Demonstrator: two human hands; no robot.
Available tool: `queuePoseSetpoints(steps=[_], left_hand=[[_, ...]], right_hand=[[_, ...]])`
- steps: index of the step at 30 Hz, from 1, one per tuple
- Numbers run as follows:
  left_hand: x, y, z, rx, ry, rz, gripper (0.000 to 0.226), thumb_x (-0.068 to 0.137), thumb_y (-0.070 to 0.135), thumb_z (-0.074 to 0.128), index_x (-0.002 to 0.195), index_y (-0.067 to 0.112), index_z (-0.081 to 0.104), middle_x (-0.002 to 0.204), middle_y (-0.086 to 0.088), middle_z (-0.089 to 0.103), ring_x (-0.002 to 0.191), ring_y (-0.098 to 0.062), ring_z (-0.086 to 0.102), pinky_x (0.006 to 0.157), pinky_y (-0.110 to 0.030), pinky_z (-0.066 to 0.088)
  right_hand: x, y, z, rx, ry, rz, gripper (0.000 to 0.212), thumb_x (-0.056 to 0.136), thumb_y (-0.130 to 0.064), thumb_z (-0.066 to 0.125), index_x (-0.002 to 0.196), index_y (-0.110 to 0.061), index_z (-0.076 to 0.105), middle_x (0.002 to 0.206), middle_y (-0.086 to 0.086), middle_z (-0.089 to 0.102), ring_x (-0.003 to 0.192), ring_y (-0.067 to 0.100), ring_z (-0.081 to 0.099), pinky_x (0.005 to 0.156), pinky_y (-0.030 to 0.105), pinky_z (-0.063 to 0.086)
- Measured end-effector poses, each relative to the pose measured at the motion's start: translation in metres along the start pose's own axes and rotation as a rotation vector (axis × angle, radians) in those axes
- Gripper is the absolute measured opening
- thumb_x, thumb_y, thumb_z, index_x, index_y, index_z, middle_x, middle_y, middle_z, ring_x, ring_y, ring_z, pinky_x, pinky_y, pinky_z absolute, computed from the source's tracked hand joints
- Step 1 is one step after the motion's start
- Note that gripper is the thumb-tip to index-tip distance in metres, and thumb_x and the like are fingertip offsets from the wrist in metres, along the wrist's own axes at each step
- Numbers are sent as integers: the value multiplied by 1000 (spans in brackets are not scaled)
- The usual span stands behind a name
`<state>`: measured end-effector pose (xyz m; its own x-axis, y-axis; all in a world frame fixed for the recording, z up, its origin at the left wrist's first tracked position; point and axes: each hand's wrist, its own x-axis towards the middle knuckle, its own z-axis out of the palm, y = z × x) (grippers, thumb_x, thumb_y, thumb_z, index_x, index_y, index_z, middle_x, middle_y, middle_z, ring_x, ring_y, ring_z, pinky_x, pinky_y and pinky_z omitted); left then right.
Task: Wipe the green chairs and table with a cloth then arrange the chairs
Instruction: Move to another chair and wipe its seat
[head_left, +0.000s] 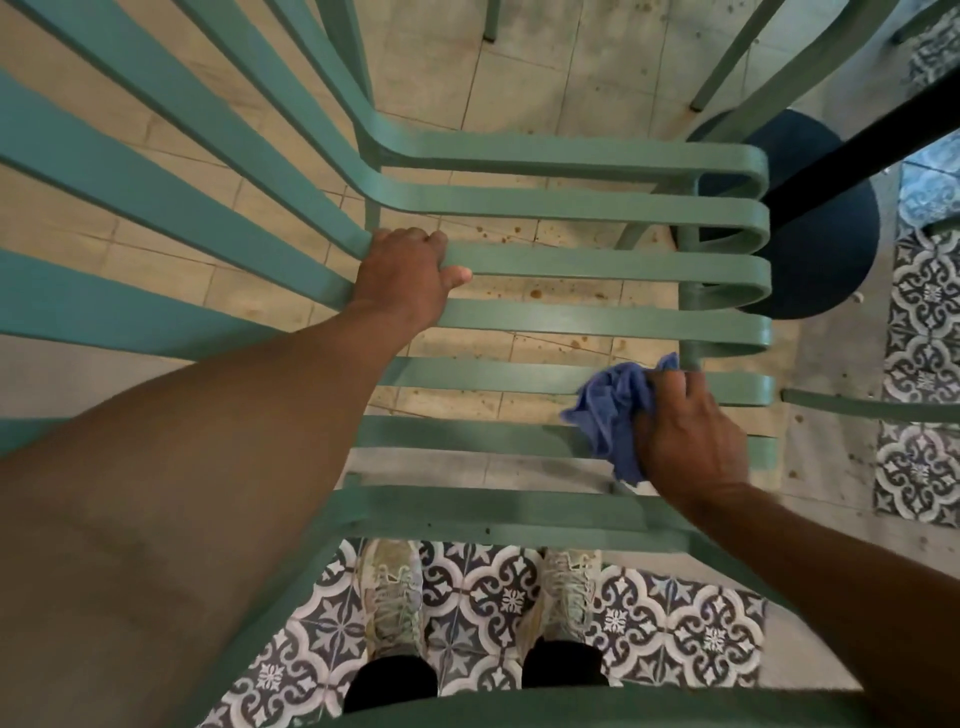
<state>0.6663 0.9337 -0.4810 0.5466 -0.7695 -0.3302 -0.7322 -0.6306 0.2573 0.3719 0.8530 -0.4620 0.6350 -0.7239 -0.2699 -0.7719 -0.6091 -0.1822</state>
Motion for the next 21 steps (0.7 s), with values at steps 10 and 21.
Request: queuePoseSetpoints(steps=[10,21], left_hand=[[10,3,-4,59,-74,-54,49,95,53,47,122,13,57,117,-13,58,111,-34,51,90,-42,39],[6,4,-5,45,-57,-36,52,97,50,46,132,13,54,127,-13,57,117,-34,48,98,-42,37]], right_hand=[[34,-212,66,122,34,-333,38,92,-30,57,123,-11,49,109,15,50,85,27,51,70,37,51],[40,2,-3,28,259,280,22,94,-23,49,112,-12,47,110,17,49,94,33,55,71,39,45]])
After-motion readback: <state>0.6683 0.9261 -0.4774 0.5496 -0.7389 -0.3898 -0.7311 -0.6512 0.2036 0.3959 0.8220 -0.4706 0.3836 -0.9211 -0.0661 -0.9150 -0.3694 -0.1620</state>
